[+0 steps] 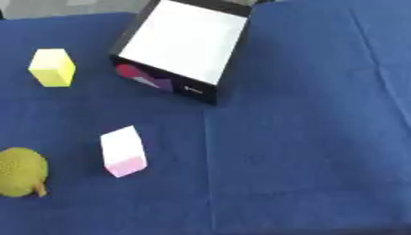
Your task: Pick up objects on the table and place them in the box.
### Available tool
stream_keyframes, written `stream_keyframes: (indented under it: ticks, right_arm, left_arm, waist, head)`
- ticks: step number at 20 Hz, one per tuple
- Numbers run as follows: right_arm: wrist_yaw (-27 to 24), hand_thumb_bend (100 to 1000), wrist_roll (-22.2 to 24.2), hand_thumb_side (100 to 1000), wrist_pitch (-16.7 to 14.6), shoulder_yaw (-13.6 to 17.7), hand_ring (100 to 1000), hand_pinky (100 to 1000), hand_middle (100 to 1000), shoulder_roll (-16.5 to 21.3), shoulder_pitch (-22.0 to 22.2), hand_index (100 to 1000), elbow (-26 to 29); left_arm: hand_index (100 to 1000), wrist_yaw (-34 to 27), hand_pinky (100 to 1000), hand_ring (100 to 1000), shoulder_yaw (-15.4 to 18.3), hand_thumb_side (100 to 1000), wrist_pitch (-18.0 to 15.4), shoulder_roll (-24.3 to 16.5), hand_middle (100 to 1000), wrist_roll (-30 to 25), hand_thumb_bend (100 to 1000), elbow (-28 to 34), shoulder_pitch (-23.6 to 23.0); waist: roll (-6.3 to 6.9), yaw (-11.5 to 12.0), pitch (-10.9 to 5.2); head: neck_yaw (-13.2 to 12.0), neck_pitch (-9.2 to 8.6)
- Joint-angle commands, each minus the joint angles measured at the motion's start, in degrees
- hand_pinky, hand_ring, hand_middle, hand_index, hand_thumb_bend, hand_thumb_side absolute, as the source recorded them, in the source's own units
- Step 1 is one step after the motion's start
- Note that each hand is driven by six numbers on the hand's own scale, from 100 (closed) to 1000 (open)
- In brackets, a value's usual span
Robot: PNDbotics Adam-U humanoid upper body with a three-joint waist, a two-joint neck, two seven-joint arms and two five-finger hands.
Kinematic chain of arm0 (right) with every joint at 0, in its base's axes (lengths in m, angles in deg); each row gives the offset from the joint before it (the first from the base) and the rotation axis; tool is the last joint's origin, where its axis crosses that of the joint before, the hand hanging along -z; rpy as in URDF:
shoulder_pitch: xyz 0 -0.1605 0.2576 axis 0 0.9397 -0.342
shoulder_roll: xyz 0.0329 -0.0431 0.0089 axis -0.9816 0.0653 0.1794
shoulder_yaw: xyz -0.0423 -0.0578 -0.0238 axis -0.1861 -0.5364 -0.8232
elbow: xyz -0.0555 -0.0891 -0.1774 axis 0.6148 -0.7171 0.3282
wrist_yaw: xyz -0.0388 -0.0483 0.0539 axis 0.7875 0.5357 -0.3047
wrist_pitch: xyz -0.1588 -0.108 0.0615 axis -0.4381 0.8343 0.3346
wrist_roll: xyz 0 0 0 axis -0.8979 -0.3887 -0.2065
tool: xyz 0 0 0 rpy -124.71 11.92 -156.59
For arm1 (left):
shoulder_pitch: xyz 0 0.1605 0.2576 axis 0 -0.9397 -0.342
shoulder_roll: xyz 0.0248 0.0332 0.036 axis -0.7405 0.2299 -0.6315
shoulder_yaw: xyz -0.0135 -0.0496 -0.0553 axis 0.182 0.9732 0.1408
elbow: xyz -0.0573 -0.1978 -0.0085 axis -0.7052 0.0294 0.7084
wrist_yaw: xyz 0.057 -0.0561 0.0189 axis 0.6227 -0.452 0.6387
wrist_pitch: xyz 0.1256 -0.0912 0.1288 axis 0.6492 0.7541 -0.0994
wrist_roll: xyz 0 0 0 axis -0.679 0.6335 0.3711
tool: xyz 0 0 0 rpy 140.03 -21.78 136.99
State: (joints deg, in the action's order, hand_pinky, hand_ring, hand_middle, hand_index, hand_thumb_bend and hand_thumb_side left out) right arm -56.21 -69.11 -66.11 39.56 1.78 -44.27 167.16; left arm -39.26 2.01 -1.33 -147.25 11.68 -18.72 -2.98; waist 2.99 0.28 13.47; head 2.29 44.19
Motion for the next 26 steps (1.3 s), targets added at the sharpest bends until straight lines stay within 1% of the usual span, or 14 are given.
stream_keyframes:
  ticks: [1,5,10,13,18,26]
  right_arm:
    - [0.26,100,0.46,470,-0.1,0.07,1000,1000,1000,1.52,-1.25,917,0.27]
    - [0.24,100,0.73,470,-0.03,-0.08,1000,1000,1000,1.24,-1.49,917,0.21]
    - [0.34,100,1.06,470,0.2,-0.18,1000,1000,1000,0.88,-1.51,918,0.11]
    - [0.51,100,1.29,470,0.38,-0.23,1000,1000,1000,0.63,-1.58,918,0.0]
    - [0.6,100,1.31,470,0.43,-0.14,1000,1000,1000,0.6,-1.47,917,-0.07]
    - [0.55,100,1.44,470,0.53,-0.19,1000,1000,1000,0.21,-1.59,918,-0.22]
  left_arm:
    - [924,2.45,930,857,-1.77,182,-8.98,-0.43,874,-9.9,528,-1.52,2.8]
    - [923,7.0,929,862,-4.52,208,-11.8,2.13,876,-11.69,550,-4.53,6.11]
    - [918,11.18,931,878,-6.19,193,-14.24,4.9,889,-11.99,596,-7.51,8.9]
    - [916,12.85,931,880,-6.89,183,-15.52,6.34,891,-11.66,585,-8.67,10.11]
    - [914,12.81,933,880,-7.35,196,-16.99,7.93,889,-12.53,547,-9.9,12.25]
    - [912,10.85,932,877,-8.52,225,-18.36,11.17,889,-16.43,472,-11.21,15.38]
  waist:
    - [-0.52,-0.2,0.08]
    - [-0.45,-0.56,0.09]
    - [-0.18,-0.87,0.27]
    - [-0.06,-1.12,0.41]
    - [0.02,-1.34,0.48]
    - [-0.1,-1.53,0.34]
  head:
    - [-0.96,-0.08]
    - [-1.48,-0.08]
    - [-1.94,-0.08]
    - [-2.2,-0.08]
    - [-2.42,-0.08]
    - [-2.92,-0.08]
